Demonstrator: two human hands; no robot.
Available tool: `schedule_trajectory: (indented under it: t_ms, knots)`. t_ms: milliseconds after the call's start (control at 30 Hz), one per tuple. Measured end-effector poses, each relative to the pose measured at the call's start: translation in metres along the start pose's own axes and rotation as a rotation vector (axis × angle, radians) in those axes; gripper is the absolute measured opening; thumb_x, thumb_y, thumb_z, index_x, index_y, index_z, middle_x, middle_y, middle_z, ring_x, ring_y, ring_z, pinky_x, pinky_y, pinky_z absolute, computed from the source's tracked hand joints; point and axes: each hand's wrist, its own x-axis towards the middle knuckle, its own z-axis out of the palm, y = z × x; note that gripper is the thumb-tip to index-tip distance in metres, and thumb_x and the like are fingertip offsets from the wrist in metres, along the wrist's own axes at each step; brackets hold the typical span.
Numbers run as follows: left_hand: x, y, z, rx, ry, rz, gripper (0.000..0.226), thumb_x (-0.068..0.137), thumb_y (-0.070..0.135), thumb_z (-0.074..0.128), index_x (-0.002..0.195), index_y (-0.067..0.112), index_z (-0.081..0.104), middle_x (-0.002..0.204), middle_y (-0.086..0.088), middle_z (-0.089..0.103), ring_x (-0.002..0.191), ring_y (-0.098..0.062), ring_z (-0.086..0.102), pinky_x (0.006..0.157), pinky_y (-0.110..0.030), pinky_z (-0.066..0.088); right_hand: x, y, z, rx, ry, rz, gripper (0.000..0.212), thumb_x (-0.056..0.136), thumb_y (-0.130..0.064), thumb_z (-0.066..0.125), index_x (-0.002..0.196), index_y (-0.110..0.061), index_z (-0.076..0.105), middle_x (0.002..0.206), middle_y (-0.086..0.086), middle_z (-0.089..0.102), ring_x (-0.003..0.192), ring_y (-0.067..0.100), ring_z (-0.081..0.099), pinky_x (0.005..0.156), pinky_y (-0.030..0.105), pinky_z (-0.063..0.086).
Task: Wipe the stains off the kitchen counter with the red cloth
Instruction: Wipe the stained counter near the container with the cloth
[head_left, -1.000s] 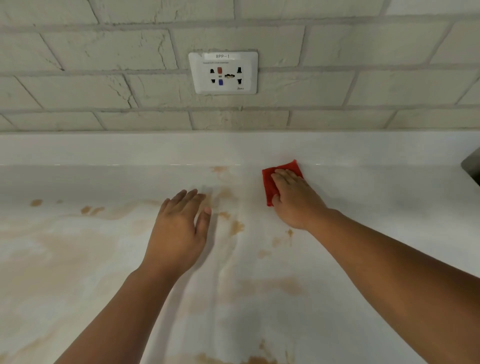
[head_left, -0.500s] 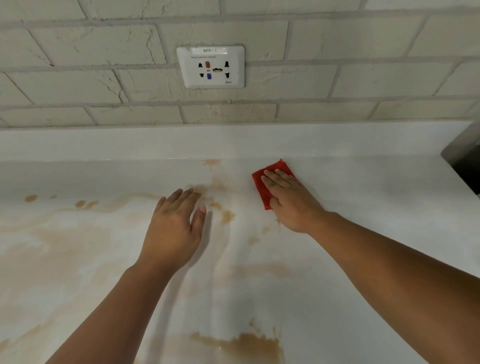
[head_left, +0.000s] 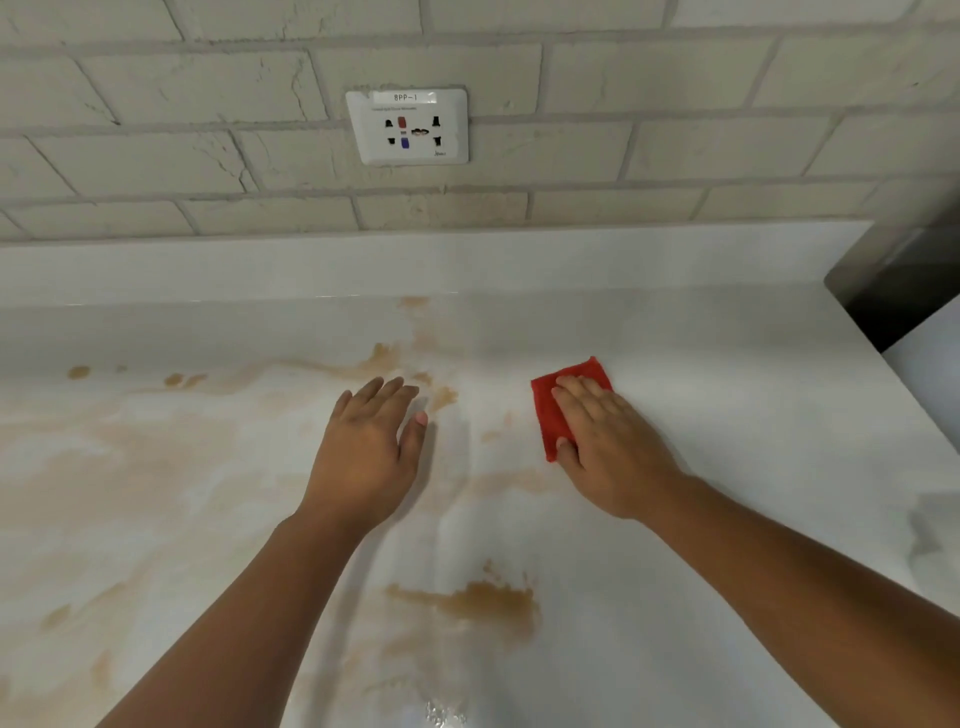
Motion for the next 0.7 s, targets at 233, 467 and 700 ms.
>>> schedule_trajectory:
  t_ms: [233, 467, 700]
  knots:
    - [-0.015, 0.006, -0.005, -0.014, -0.009, -0.003, 0.047, 0.101, 0.04, 0.036, 0.135, 0.014, 0.056, 0.143, -0.006, 0.053, 0.14, -0.027, 0.039, 0.117, -0.044, 0.026, 0.06, 0.012, 0.0, -0.007, -0.01, 0.192, 0.076, 0.083, -0.045, 0.025, 0.149, -0.007, 0.026, 0.157, 0.012, 0.025, 0.146, 0.03, 0.017, 0.121, 0.045, 0.009]
    - [-0.029, 0.008, -0.01, -0.03, 0.003, -0.024, 0.047, 0.1, 0.039, 0.036, 0.135, 0.013, 0.057, 0.142, -0.006, 0.054, 0.139, -0.026, 0.04, 0.116, -0.043, 0.027, 0.031, -0.06, 0.01, 0.001, -0.009, -0.105, 0.076, 0.083, -0.043, 0.022, 0.152, -0.012, 0.026, 0.16, 0.008, 0.023, 0.148, 0.028, 0.014, 0.121, 0.044, 0.005]
    - [-0.054, 0.008, -0.014, -0.03, -0.032, -0.03, 0.052, 0.1, 0.044, 0.031, 0.137, 0.016, 0.055, 0.145, -0.004, 0.051, 0.142, -0.024, 0.037, 0.118, -0.044, 0.025, -0.044, -0.024, 0.007, -0.026, -0.048, -0.207, 0.072, 0.089, -0.043, 0.031, 0.154, -0.015, 0.019, 0.162, 0.006, 0.014, 0.15, 0.024, 0.008, 0.122, 0.041, 0.008]
